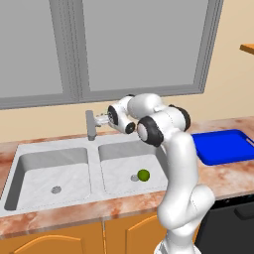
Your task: Pick up all produce items and place them in the sink. Turn on the sink faucet to wash them. Then turn the sink off and put them in the tray.
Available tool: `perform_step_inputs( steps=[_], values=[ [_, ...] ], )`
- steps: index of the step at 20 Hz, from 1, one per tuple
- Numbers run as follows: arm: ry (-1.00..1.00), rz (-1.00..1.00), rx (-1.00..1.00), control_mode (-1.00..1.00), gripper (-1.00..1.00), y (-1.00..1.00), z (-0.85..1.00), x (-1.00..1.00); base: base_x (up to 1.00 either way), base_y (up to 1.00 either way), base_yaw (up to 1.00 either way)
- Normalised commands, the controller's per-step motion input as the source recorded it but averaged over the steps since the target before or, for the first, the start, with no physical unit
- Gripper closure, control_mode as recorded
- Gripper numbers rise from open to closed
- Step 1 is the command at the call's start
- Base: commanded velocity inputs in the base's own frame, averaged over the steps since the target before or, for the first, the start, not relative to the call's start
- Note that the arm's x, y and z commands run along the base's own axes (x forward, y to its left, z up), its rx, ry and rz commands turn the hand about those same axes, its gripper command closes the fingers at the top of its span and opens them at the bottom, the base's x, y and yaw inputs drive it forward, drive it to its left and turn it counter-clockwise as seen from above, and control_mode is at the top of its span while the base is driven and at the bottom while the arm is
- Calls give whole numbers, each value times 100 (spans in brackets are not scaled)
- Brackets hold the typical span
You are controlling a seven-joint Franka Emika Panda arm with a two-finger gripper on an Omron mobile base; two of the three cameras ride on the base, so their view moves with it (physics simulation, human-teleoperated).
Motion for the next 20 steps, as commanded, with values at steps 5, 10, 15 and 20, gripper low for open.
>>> perform_step_inputs(
  steps=[5, 10, 15, 20],
  values=[
    [7, -16, 7, -100, 100, -77, -34, 0, 0, 0, 0],
    [6, -14, 6, -100, 100, -78, -36, 0, 0, 0, 0],
    [5, -11, 7, -100, 100, -98, -39, -5, 0, 0, 0],
    [4, -11, 8, -100, 100, -100, -45, -13, 0, 0, 0]
  ],
)
